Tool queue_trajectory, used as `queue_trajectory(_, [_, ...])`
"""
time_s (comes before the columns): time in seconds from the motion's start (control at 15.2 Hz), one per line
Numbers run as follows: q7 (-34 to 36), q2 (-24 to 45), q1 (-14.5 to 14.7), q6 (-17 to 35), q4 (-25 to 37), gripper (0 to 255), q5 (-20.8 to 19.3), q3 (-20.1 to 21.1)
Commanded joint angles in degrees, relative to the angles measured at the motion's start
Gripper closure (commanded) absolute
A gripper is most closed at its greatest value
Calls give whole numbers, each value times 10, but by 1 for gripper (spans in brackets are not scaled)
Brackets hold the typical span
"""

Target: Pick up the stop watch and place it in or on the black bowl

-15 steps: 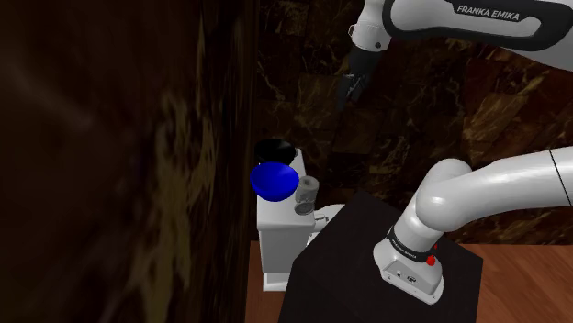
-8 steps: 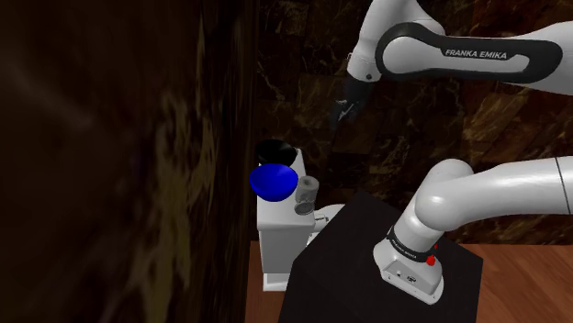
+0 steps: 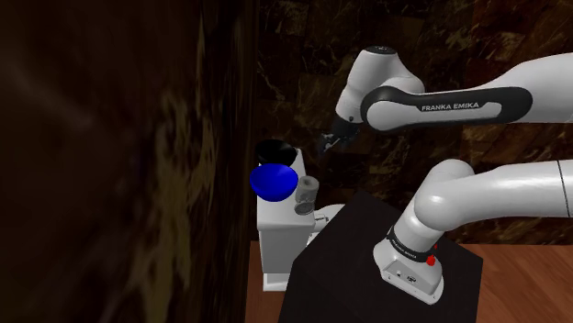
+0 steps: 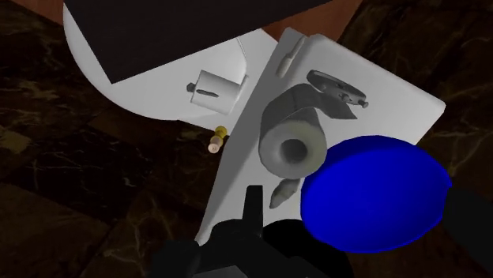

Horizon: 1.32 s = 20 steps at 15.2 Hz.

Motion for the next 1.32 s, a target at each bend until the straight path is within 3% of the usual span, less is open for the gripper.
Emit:
queue_trajectory(0.0, [39, 13, -1, 56, -35, 0, 13, 21])
queue_trajectory(0.4, [162, 111, -10, 239, -103, 0, 49, 99])
queue_trajectory(0.59, [235, 197, -37, 347, -117, 0, 53, 155])
queue_trajectory(0.73, [296, 264, -79, 421, -116, 0, 38, 209])
queue_trajectory(1.06, [348, 341, -175, 499, -110, 0, -19, 286])
queue_trajectory(1.25, [390, 380, -280, 539, -102, 0, -81, 368])
